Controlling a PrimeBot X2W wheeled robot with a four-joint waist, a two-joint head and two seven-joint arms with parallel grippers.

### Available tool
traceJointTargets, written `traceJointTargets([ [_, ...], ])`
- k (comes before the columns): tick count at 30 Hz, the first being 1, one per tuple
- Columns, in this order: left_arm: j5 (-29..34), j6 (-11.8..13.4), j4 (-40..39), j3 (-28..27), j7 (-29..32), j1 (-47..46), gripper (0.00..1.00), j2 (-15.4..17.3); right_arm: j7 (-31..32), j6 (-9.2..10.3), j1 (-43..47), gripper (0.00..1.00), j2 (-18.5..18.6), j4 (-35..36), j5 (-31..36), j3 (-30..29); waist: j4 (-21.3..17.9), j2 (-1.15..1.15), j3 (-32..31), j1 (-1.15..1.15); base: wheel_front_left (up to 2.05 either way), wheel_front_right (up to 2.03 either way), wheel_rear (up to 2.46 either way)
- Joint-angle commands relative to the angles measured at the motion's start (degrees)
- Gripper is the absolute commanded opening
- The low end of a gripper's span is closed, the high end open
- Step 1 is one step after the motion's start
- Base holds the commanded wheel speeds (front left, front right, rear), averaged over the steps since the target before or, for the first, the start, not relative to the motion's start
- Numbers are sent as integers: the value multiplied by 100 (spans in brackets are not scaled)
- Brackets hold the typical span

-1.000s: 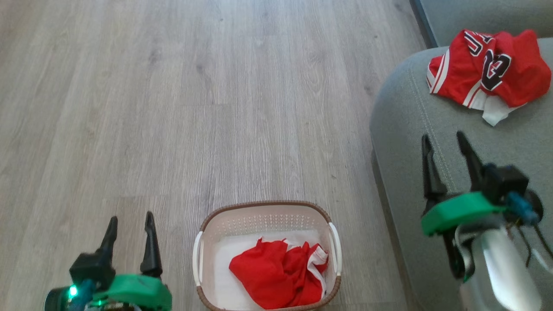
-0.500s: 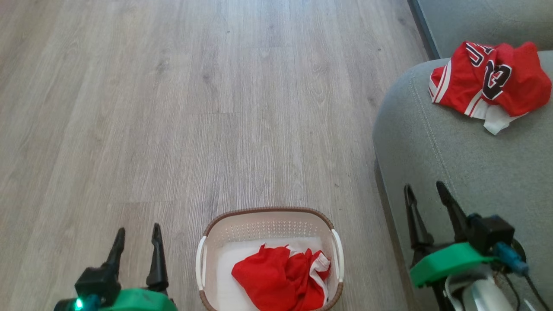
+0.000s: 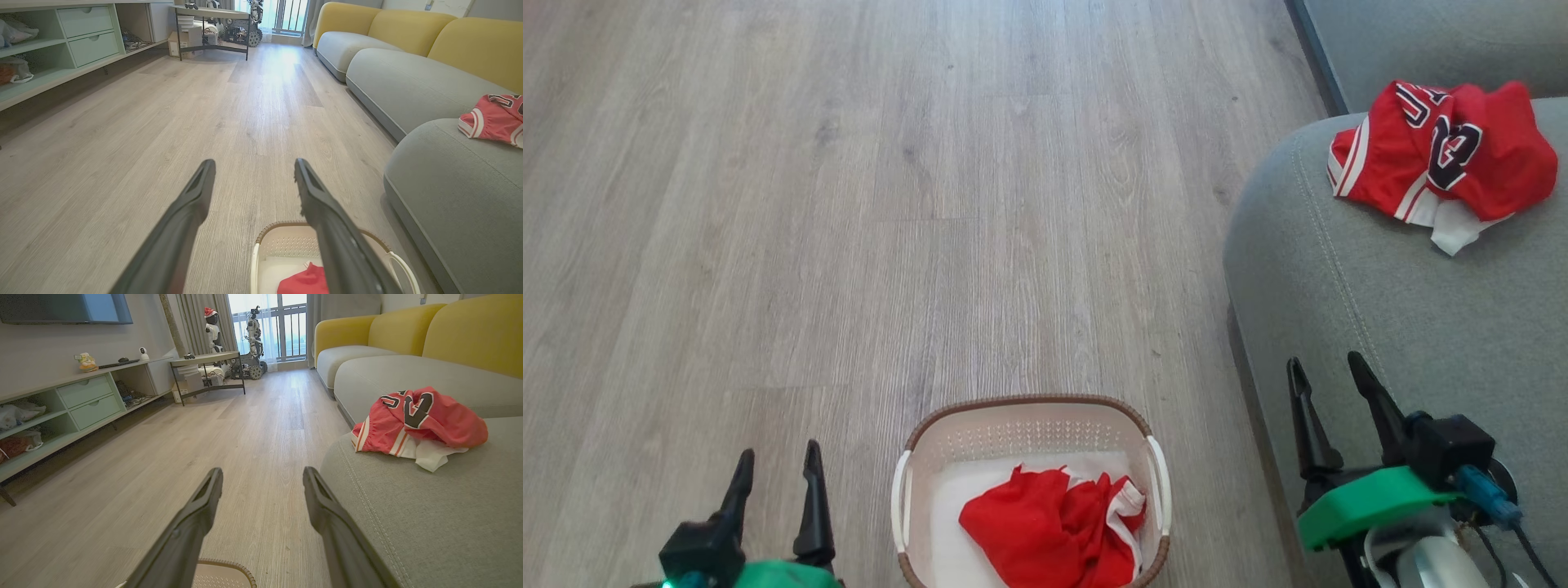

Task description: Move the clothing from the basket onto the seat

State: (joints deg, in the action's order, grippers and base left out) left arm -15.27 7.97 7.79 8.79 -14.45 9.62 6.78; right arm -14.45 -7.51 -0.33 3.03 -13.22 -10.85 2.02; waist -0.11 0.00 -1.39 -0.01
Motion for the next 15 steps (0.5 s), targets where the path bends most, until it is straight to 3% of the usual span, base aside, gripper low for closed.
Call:
traceJointTargets([
  [1,64,-49,-136,-258,-54,-172,100,-13,-55,2,-142,100,-15,192,-13,121,2,0,-5,1,0,0,0],
  [15,264,-279,-47,-513,-54,-168,100,-184,-55,2,-152,100,-15,179,-10,108,9,0,1,1,0,0,0],
])
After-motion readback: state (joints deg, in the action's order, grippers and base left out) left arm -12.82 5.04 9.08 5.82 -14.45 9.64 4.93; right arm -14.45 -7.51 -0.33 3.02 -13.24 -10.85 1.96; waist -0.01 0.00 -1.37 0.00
